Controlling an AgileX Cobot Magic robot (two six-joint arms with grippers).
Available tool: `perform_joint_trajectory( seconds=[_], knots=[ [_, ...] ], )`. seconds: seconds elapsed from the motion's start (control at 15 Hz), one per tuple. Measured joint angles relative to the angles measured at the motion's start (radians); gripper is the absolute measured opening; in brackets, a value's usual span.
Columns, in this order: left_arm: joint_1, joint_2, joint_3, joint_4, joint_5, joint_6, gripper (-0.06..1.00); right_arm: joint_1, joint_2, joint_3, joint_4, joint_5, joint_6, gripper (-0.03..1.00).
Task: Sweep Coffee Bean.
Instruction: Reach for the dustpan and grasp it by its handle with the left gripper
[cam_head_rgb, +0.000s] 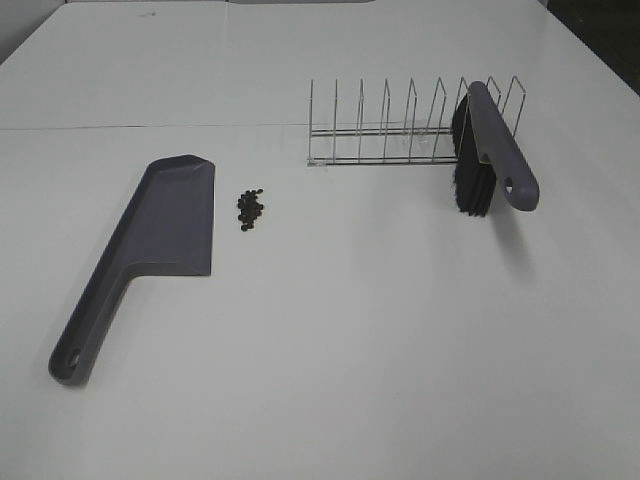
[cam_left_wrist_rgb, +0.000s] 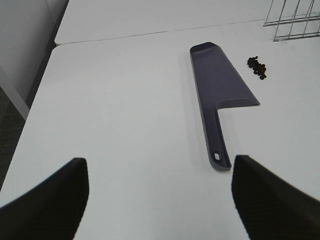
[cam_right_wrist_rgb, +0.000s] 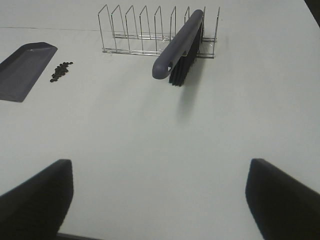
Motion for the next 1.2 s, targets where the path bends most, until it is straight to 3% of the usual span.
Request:
perform_joint_trajectory(
  seconds=[1.2],
  knots=[
    [0.000,0.000,0.000,0.000,0.000,0.000,0.72,0.000,0.000,0.000,0.000,0.000,0.000,0.80]
  ],
)
